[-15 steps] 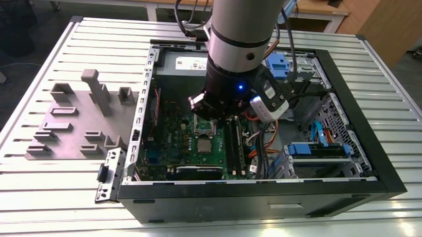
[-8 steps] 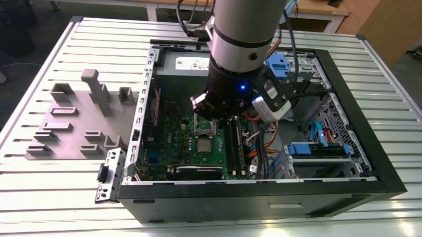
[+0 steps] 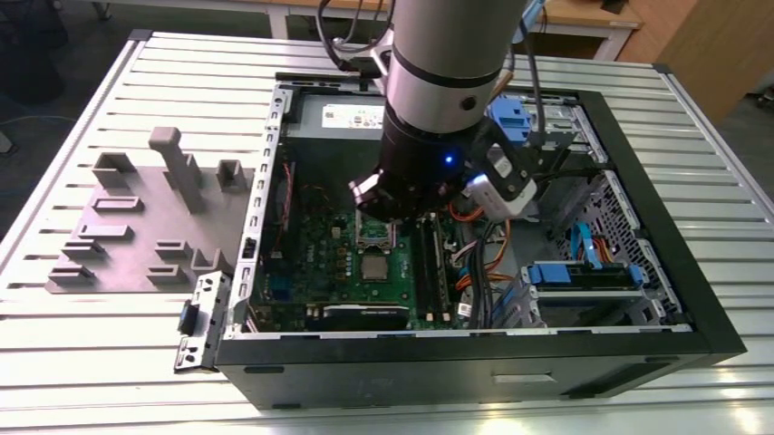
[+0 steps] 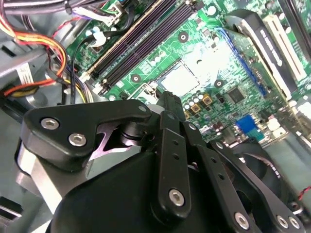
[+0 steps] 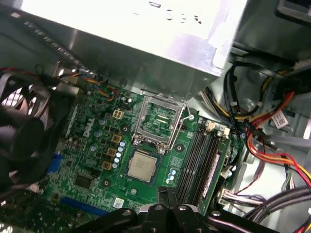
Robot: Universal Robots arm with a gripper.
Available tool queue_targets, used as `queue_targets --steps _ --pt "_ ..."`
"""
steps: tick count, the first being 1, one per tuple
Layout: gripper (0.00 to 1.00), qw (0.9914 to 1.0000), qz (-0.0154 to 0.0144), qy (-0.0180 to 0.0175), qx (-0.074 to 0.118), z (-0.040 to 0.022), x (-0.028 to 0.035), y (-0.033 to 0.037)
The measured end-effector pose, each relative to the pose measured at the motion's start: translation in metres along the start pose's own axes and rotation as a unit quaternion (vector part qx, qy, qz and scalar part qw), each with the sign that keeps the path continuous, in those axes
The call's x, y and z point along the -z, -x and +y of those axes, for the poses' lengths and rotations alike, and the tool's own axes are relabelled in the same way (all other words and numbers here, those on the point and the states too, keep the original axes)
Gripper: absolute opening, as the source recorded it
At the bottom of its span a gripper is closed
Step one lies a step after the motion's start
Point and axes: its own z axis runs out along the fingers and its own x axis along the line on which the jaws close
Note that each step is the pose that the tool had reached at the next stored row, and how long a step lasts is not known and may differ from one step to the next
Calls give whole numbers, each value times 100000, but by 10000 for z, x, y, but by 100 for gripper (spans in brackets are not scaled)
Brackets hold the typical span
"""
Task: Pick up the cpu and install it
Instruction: 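Close the cpu cover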
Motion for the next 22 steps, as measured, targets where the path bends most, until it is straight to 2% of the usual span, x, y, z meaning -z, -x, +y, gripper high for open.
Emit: queue_targets --steps 3,5,11,13,22 --pt "11 99965 107 -2 2641 0 0 0" --pt "11 99903 178 -3 4403 0 -1 0" --pt "11 99606 355 -2 8859 0 -1 0" --pt "11 99563 371 2 9329 0 -1 0" --pt "11 99531 387 -1 9661 -2 -1 -1"
